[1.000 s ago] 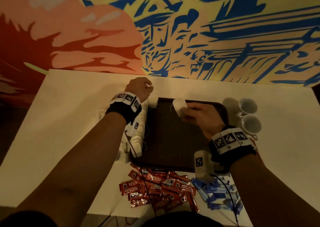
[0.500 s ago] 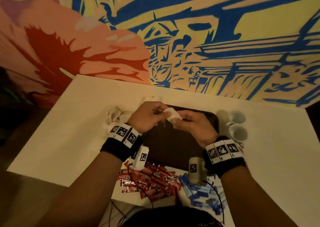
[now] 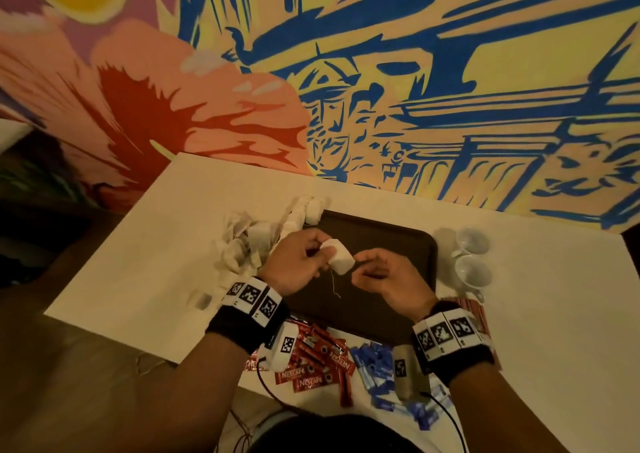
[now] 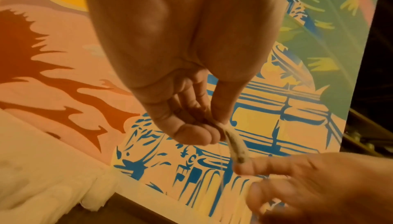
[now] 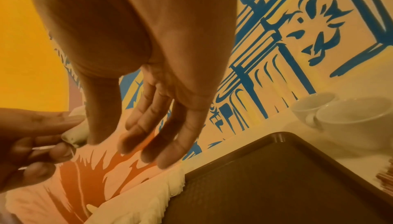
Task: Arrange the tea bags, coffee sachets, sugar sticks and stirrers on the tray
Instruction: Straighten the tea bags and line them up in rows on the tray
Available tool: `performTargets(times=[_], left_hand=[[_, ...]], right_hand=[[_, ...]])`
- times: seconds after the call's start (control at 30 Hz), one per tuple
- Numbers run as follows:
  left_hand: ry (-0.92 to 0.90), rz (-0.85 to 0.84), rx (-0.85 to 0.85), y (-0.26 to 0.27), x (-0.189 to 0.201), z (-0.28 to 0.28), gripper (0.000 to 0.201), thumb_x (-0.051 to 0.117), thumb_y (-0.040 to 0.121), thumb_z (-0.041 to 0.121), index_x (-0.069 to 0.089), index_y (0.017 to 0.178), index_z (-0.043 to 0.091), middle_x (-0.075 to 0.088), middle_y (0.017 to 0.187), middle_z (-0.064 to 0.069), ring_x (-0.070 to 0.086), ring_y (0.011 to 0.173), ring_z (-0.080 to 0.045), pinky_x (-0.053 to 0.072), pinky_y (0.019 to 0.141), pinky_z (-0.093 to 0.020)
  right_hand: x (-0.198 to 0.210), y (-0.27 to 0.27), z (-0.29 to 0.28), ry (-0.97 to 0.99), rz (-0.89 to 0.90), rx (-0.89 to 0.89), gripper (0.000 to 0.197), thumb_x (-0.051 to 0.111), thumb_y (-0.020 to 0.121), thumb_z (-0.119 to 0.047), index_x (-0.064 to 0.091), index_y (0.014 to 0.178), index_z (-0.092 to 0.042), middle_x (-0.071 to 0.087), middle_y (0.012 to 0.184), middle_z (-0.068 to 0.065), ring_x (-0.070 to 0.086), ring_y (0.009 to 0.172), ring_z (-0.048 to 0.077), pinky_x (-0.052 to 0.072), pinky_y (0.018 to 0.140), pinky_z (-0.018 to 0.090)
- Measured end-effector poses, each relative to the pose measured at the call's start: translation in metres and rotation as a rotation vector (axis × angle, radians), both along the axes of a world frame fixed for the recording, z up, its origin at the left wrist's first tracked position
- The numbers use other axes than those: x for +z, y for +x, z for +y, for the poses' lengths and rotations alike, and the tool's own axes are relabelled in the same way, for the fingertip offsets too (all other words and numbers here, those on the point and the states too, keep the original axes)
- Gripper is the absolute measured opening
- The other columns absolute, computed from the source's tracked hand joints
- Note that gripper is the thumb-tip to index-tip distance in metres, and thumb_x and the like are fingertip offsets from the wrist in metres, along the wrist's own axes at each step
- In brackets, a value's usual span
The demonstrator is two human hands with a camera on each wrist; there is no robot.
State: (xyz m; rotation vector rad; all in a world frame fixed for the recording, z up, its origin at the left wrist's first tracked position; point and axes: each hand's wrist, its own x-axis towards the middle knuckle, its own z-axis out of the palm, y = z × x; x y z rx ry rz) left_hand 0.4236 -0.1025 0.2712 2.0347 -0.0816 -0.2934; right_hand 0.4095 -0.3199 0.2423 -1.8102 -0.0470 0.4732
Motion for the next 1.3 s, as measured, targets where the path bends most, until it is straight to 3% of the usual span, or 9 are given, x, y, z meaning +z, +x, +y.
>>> performTargets(times=[0.1,0.2,0.27,0.4,0.6,0.83,0.93,1.13,1.3], left_hand=[[0.103,-0.041,0.03,0.028,-0.002,0.018,0.003,0.063,0.097,0.023,0.065,0.098,0.023,0.071,0.079,0.001,0.066,0.066,-0.015,0.055,0.066,-0.034],[0.247,-0.081,0.038,0.069,-0.012,0.038,0.006,0.064,0.095,0.028,0.065,0.089,0.027,0.068,0.082,0.006,0.063,0.069,-0.013,0.052,0.07,-0.032],[0.33,-0.093,0.05,0.094,-0.02,0.047,0.008,0.064,0.095,0.028,0.068,0.094,0.021,0.069,0.09,0.003,0.062,0.077,-0.014,0.045,0.074,-0.026],[0.484,-0.034,-0.008,0.144,-0.05,0.061,0.018,0.063,0.095,0.033,0.071,0.103,0.019,0.07,0.109,-0.002,0.063,0.102,-0.02,0.044,0.085,-0.026],[0.684,0.112,-0.277,0.202,-0.094,0.064,0.027,0.064,0.095,0.03,0.072,0.118,0.019,0.065,0.13,-0.007,0.06,0.118,-0.029,0.047,0.099,-0.034],[0.746,0.167,-0.467,0.24,-0.127,0.065,0.026,0.062,0.096,0.023,0.071,0.12,0.019,0.066,0.129,-0.003,0.06,0.117,-0.025,0.045,0.095,-0.029],[0.736,0.163,-0.515,0.251,-0.136,0.065,0.028,0.063,0.095,0.021,0.071,0.122,0.019,0.066,0.129,-0.002,0.06,0.118,-0.024,0.043,0.095,-0.028],[0.686,0.132,-0.531,0.269,-0.139,0.062,0.028,0.064,0.095,0.021,0.069,0.123,0.021,0.066,0.13,-0.002,0.061,0.117,-0.026,0.047,0.1,-0.032],[0.62,0.119,-0.451,0.274,-0.131,0.07,0.023,0.065,0.091,0.028,0.07,0.113,0.028,0.065,0.126,0.0,0.062,0.112,-0.023,0.049,0.095,-0.031]], right_hand=[[-0.011,-0.009,-0.013,-0.112,0.088,0.041,0.037,0.081,0.085,-0.022,0.062,0.115,-0.032,0.072,0.106,-0.007,0.066,0.103,0.005,0.048,0.086,0.022],[-0.032,-0.023,-0.027,-0.226,0.138,0.063,0.028,0.076,0.09,-0.024,0.062,0.113,-0.031,0.069,0.111,-0.008,0.065,0.106,0.006,0.052,0.091,0.025],[-0.044,-0.031,-0.032,-0.28,0.168,0.066,0.024,0.073,0.092,-0.025,0.062,0.113,-0.03,0.067,0.112,-0.01,0.064,0.106,0.004,0.054,0.091,0.023],[-0.061,-0.036,-0.016,-0.351,0.215,0.049,0.019,0.069,0.095,-0.025,0.061,0.111,-0.03,0.065,0.111,-0.01,0.061,0.1,0.001,0.048,0.079,0.014],[-0.074,-0.006,0.057,-0.415,0.247,0.082,0.02,0.065,0.098,-0.029,0.059,0.117,-0.03,0.063,0.105,-0.012,0.062,0.094,0.005,0.054,0.084,0.023],[-0.083,0.045,0.147,-0.419,0.192,0.2,0.025,0.064,0.097,-0.031,0.06,0.122,-0.033,0.061,0.105,-0.012,0.061,0.095,0.005,0.055,0.086,0.027],[-0.088,0.057,0.176,-0.478,0.124,0.264,0.027,0.064,0.095,-0.031,0.06,0.122,-0.032,0.061,0.112,-0.01,0.058,0.102,0.01,0.054,0.094,0.036],[-0.09,0.076,0.216,-0.671,-0.099,0.426,0.042,0.063,0.094,-0.041,0.055,0.133,-0.027,0.052,0.137,-0.004,0.036,0.133,0.019,0.031,0.115,0.039],[-0.091,0.09,0.232,-0.749,-0.157,0.494,0.042,0.063,0.096,-0.037,0.056,0.134,-0.022,0.044,0.147,-0.002,0.03,0.141,0.023,0.022,0.12,0.042]])
